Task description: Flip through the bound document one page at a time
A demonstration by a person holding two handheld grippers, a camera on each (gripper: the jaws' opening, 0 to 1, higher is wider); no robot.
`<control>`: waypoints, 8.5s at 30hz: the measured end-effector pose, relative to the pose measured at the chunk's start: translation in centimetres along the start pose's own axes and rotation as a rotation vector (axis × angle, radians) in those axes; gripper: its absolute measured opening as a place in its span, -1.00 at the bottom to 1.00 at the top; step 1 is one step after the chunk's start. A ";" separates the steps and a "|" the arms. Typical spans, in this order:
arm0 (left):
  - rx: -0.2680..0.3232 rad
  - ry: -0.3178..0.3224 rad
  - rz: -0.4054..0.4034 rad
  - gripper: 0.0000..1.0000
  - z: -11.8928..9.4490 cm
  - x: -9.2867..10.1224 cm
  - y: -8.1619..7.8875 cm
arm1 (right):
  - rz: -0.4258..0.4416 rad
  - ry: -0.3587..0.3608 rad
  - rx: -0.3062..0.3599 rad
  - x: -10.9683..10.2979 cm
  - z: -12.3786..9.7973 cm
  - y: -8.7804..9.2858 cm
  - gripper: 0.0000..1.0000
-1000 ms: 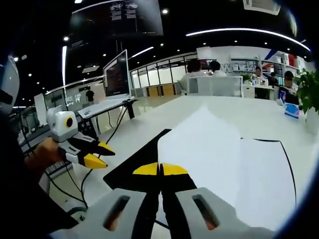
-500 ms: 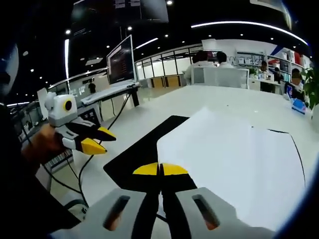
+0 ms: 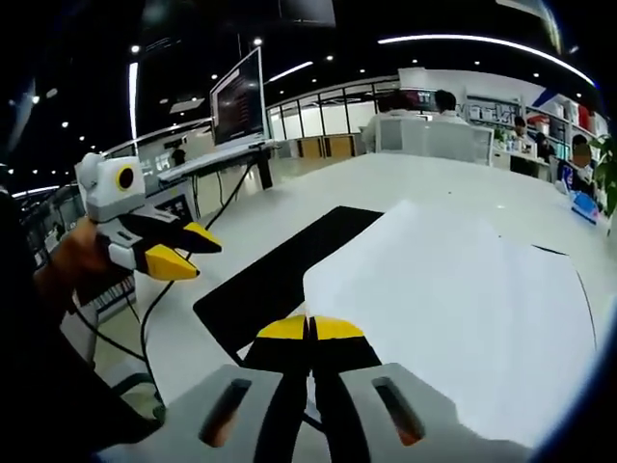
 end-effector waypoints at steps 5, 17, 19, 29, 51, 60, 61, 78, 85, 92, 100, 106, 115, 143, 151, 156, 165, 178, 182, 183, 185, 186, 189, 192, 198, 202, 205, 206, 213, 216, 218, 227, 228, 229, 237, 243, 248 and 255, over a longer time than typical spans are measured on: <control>-0.005 -0.005 -0.002 -0.42 -0.1 -0.1 0.2 | -0.014 -0.017 -0.027 -0.7 0.7 0.8 -0.96; -0.018 0.004 -0.009 -0.42 0.0 0.0 0.6 | -0.025 -0.020 -0.058 -0.9 1.4 2.0 -0.96; -0.022 0.002 -0.011 -0.42 0.0 -0.1 0.7 | -0.024 -0.020 -0.061 -0.9 1.6 2.2 -0.96; -0.034 -0.003 -0.018 -0.42 0.2 -0.2 1.0 | -0.026 -0.012 -0.066 -1.0 1.8 2.7 -0.96; -0.051 0.008 -0.025 -0.41 1.2 0.6 1.5 | -0.106 0.026 -0.066 -1.4 1.9 2.9 -0.96; -0.054 0.004 -0.029 -0.41 1.1 0.6 1.6 | -0.086 0.008 -0.066 -1.0 1.9 2.8 -0.96; -0.055 0.002 -0.030 -0.41 1.1 0.6 1.6 | -0.080 0.005 -0.067 -1.0 1.9 2.8 -0.96; -0.074 0.013 -0.016 -0.41 1.6 0.8 1.4 | -0.080 -0.019 -0.061 -0.9 2.0 2.8 -0.95; -0.078 0.011 -0.010 -0.41 1.5 1.0 1.4 | -0.032 -0.066 -0.060 -1.0 1.9 2.8 -0.86; -0.081 0.016 -0.010 -0.41 1.6 1.4 1.6 | -0.041 -0.080 -0.057 -1.4 1.8 2.7 -0.76; -0.084 0.015 -0.007 -0.41 1.7 1.6 1.6 | -0.045 -0.093 -0.055 -1.5 1.8 2.7 -0.70; -0.068 0.031 -0.024 -0.41 1.6 1.8 1.3 | -0.056 -0.097 -0.052 -1.6 1.8 2.7 -0.68; -0.069 0.023 -0.019 -0.41 1.6 1.5 1.0 | -0.058 -0.114 -0.049 -1.8 1.7 2.6 -0.61; -0.078 0.035 -0.030 -0.40 2.6 1.9 1.0 | -0.018 -0.188 -0.032 -1.7 1.6 2.7 -0.47; -0.087 0.047 -0.038 -0.42 3.1 2.4 1.2 | -0.018 -0.216 -0.019 -1.8 1.5 2.7 -0.41; -0.092 0.043 -0.040 -0.41 3.2 2.5 1.3 | -0.005 -0.262 -0.004 -1.8 1.3 2.7 -0.31; -0.092 0.039 -0.047 -0.40 3.5 2.3 1.1 | 0.002 -0.302 0.017 -2.4 1.1 2.6 -0.11; -0.079 0.091 -0.003 -0.40 4.9 2.1 0.5 | -0.024 -0.351 0.041 -3.1 1.1 2.7 0.15; -0.065 0.139 0.004 -0.40 5.8 1.9 0.2 | -0.023 -0.348 0.048 -3.1 1.1 2.8 0.15; -0.067 0.141 0.011 -0.40 6.0 1.8 0.3 | -0.018 -0.349 0.050 -3.1 1.1 2.8 0.17; -0.076 0.154 0.038 -0.39 6.4 1.8 0.3 | -0.011 -0.354 0.054 -3.2 1.1 2.7 0.20; -0.084 0.161 0.048 -0.39 6.6 1.9 0.4 | -0.007 -0.357 0.058 -3.2 1.1 2.7 0.21; -0.129 0.157 0.079 -0.40 7.2 2.1 1.1 | -0.007 -0.361 0.063 -3.3 1.1 2.7 0.25; -0.147 0.159 0.096 -0.39 7.8 2.5 1.5 | -0.015 -0.363 0.063 -3.3 1.0 2.7 0.26; -0.138 0.158 0.083 -0.37 8.6 2.6 1.0 | -0.007 -0.366 0.065 -3.3 0.9 2.7 0.27; -0.155 0.167 0.135 -0.38 9.1 2.7 1.0 | -0.005 -0.367 0.064 -3.2 0.9 2.7 0.27; -0.175 0.173 0.157 -0.38 9.5 2.8 1.4 | -0.010 -0.367 0.064 -3.3 0.9 2.7 0.27; -0.181 0.175 0.160 -0.37 9.6 2.9 1.5 | -0.010 -0.367 0.065 -3.3 0.9 2.7 0.27; -0.222 0.182 0.172 -0.36 9.9 2.8 2.2 | -0.019 -0.362 0.069 -3.5 0.8 2.7 0.30; -0.226 0.185 0.177 -0.37 10.0 2.7 2.2 | -0.019 -0.360 0.079 -3.6 0.7 2.8 0.32; -0.219 0.177 0.191 -0.39 10.2 2.6 2.3 | -0.020 -0.358 0.085 -3.7 0.7 2.9 0.32; -0.229 0.171 0.227 -0.40 10.4 2.7 2.4 | -0.014 -0.360 0.083 -3.5 0.8 2.8 0.30; -0.228 0.172 0.231 -0.40 10.4 2.7 2.4 | -0.016 -0.360 0.083 -3.5 0.8 2.8 0.30; -0.225 0.175 0.233 -0.40 10.4 2.6 2.4 | -0.019 -0.361 0.083 -3.5 0.8 2.8 0.30; -0.211 0.179 0.241 -0.40 10.4 2.7 2.5 | -0.022 -0.355 0.078 -3.5 0.9 2.7 0.29; -0.185 0.190 0.230 -0.41 10.3 2.5 2.7 | -0.033 -0.347 0.074 -3.3 0.9 2.7 0.24; -0.196 0.161 0.211 -0.50 10.5 2.4 2.4 | -0.028 -0.346 0.074 -3.4 1.0 2.7 0.25; -0.193 0.162 0.198 -0.50 10.5 2.2 2.5 | -0.023 -0.361 0.077 -3.4 0.9 2.7 0.29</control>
Point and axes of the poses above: the point that each gripper's makers call its tool centre point, and the gripper's own axes: z roughly forward along the fingers, x roughly to its right, y roughly out of its underside, the point moved 7 cm from there along -z, roughly backward along the fingers, and after that the axes turned 12 degrees about -z, right-handed, at the moved point
